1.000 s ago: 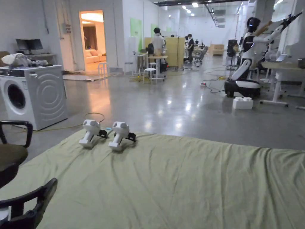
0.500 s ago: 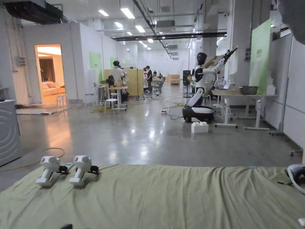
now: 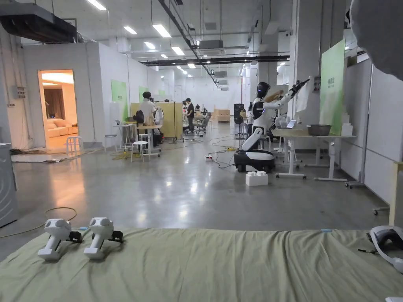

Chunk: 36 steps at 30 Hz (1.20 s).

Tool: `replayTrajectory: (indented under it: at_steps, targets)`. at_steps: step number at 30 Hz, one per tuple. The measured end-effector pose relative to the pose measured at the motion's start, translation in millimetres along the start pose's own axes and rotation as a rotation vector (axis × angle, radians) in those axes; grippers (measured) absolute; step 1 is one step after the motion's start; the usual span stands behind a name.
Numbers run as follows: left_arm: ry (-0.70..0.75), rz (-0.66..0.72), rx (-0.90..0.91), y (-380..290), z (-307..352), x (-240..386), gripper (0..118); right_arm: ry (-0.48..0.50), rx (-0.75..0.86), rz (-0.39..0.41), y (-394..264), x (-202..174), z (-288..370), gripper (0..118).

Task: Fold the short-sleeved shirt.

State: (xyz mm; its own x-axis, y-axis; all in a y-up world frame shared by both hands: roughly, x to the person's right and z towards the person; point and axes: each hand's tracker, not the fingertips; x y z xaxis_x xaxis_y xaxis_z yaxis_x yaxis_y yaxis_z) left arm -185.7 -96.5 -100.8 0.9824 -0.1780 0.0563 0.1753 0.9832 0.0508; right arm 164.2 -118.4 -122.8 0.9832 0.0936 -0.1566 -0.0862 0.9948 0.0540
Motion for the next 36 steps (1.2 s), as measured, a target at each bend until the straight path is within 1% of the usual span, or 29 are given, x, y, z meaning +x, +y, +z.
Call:
replayTrajectory:
  at_steps: [7,12,18,21,24,26,30,32,34,36]
  targets:
    - [-0.011,0.006,-0.004,-2.3,-1.2,1.9,2,0.014,0.011,0.012,-0.8,-7.2,1.0,3]
    - [-0.023,0.012,-0.008,-0.9,-3.6,1.8,2,0.025,0.007,0.044,-1.4,-13.1,-1.0,3]
    - [-0.06,0.03,-0.028,-3.2,-8.6,-3.8,2,0.077,-0.01,0.02,3.0,-9.2,-6.1,3]
    - [-0.07,0.028,-0.032,-2.8,-10.7,-7.5,2,0.072,-0.013,0.055,6.5,-7.8,-10.4,3]
    - [-0.06,0.027,-0.037,-1.1,-15.3,-8.3,2,0.07,-0.025,0.039,7.1,-4.7,-14.8,3]
    - [-0.054,0.02,-0.041,-1.1,-17.7,-9.1,2,0.073,-0.027,0.026,6.8,-3.8,-16.0,3]
    - [0.0,-0.055,-0.057,-3.7,-21.0,-9.9,2,0.065,-0.034,0.026,4.4,-3.4,-17.4,3]
    - [-0.005,-0.047,-0.055,-4.8,-20.8,-12.4,2,0.063,-0.031,0.019,3.9,-3.1,-17.5,3]
    - [-0.046,0.027,-0.044,-5.3,-19.6,-17.9,2,0.066,-0.025,0.011,3.8,-2.6,-17.2,3]
    - [-0.046,0.065,-0.028,-6.0,-17.8,-21.1,2,0.076,-0.023,0.001,4.1,-2.5,-17.6,3]
